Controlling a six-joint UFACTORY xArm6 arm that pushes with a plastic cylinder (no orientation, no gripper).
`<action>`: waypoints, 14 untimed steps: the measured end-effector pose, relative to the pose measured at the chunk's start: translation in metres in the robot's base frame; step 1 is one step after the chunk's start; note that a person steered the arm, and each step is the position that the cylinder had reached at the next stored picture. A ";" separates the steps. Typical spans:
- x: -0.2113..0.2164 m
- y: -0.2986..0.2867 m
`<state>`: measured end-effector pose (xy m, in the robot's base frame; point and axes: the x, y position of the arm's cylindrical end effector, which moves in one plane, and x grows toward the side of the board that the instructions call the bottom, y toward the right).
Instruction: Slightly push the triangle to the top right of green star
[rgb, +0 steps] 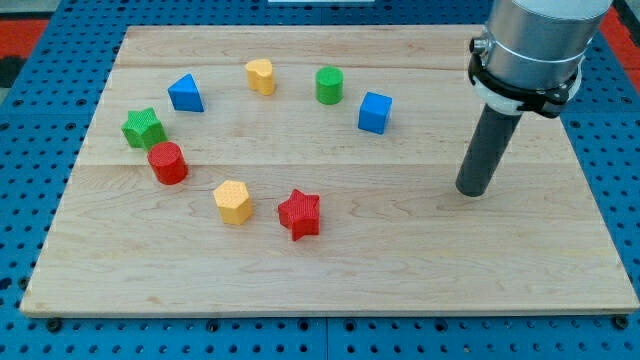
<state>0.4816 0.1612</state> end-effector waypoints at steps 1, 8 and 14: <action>0.000 0.002; -0.011 -0.152; -0.134 -0.316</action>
<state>0.3475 -0.1552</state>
